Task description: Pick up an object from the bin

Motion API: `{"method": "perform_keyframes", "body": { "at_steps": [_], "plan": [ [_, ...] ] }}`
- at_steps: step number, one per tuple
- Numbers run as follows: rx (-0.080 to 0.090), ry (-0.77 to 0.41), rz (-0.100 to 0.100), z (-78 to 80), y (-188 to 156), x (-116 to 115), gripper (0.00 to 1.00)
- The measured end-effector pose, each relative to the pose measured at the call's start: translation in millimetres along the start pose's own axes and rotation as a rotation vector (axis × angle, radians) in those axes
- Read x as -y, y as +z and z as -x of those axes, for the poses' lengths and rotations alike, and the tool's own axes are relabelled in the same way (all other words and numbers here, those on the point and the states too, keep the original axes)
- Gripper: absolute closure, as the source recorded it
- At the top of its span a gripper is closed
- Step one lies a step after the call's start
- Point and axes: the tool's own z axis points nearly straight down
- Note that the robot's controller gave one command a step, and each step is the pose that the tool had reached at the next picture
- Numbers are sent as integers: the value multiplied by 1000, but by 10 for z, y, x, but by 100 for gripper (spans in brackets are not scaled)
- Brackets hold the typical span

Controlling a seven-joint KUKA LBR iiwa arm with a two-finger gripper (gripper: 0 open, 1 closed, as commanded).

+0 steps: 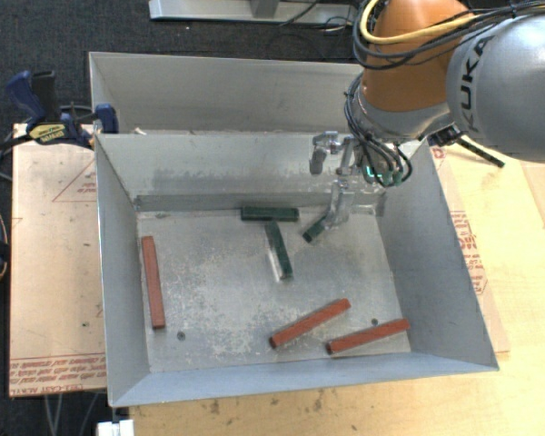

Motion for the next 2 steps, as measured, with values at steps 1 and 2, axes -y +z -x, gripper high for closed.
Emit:
{"method": "perform_keyframes", "body": {
  "at_steps": [1,2],
  "plan": [
    [8,0,0,13,-53,0,0],
    [13,20,1,-272,456,304,0]
  ]
}}
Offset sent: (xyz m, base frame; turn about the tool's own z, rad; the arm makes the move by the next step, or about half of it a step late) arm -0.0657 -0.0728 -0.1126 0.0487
